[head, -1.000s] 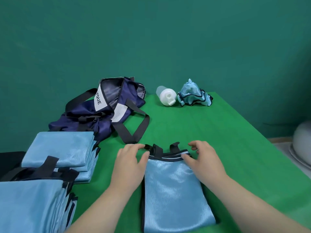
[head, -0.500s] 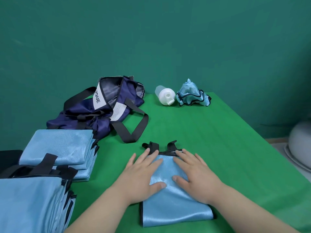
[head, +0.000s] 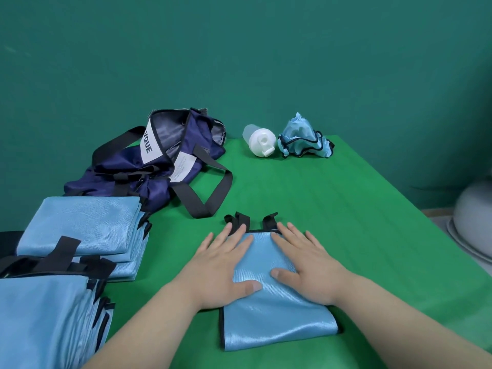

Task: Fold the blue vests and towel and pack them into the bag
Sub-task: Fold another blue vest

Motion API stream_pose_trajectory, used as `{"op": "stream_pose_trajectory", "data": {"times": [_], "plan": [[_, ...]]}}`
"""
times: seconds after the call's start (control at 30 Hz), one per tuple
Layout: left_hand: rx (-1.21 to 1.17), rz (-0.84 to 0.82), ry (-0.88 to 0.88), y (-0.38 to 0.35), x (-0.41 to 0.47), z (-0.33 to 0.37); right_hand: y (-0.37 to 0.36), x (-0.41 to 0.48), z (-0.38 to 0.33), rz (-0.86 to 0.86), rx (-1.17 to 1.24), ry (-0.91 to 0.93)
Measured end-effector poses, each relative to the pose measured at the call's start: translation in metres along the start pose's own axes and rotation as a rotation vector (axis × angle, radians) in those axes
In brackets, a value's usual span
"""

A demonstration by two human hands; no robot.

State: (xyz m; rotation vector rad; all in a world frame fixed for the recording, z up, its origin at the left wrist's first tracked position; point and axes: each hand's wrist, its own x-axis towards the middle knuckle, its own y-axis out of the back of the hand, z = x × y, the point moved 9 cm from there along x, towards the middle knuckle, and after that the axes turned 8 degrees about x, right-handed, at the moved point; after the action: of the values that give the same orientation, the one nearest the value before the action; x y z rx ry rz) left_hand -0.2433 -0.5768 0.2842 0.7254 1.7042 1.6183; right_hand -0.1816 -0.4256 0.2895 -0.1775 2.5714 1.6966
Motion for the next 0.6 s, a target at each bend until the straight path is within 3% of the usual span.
{"op": "stream_pose_trajectory", "data": {"times": [0.13, 0.37, 0.6], "plan": [[-0.015, 0.123, 0.015, 0.029, -0.019, 0.02, 0.022, -0.013, -0.01, 0.115, 0.274, 0.004], [0.049, -0.02, 0.049, -0.001, -0.024, 0.033, -0.014, -0.025, -0.028, -0.026, -0.057, -0.035], [0.043, 0.028, 0.067, 0.0, -0.024, 0.018, 0.001, -0.026, -0.013, 0.022, -0.05, -0.005]]}}
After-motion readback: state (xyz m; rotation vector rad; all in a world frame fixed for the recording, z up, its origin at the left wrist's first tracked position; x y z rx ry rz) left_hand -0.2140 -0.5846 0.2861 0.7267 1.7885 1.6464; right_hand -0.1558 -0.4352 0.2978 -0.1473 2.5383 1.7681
